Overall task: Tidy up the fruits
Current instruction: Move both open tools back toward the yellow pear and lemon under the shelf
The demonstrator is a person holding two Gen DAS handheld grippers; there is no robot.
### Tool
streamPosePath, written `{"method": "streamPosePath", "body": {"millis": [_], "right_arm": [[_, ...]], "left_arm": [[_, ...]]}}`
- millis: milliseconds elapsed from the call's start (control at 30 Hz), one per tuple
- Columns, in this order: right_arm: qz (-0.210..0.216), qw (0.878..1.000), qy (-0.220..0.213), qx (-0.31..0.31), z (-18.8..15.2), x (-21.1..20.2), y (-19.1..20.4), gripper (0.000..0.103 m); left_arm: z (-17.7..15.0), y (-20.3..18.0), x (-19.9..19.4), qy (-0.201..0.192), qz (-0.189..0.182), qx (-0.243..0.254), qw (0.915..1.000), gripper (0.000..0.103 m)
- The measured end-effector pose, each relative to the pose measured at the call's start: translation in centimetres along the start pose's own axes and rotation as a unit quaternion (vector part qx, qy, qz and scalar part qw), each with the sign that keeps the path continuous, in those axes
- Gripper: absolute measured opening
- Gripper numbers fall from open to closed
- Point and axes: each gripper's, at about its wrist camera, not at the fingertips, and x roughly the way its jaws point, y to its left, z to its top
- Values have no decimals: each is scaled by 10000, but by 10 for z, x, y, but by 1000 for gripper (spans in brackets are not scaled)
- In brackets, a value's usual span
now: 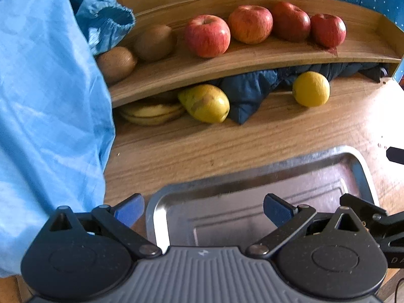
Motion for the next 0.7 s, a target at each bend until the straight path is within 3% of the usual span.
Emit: {"method": "streamPosePath", "body": {"millis": [700], "right_arm": [[59,9995,269,165,31,54,-11,102]], "left_arm": [[45,-1,40,41,-184,-216,9996,102]]}}
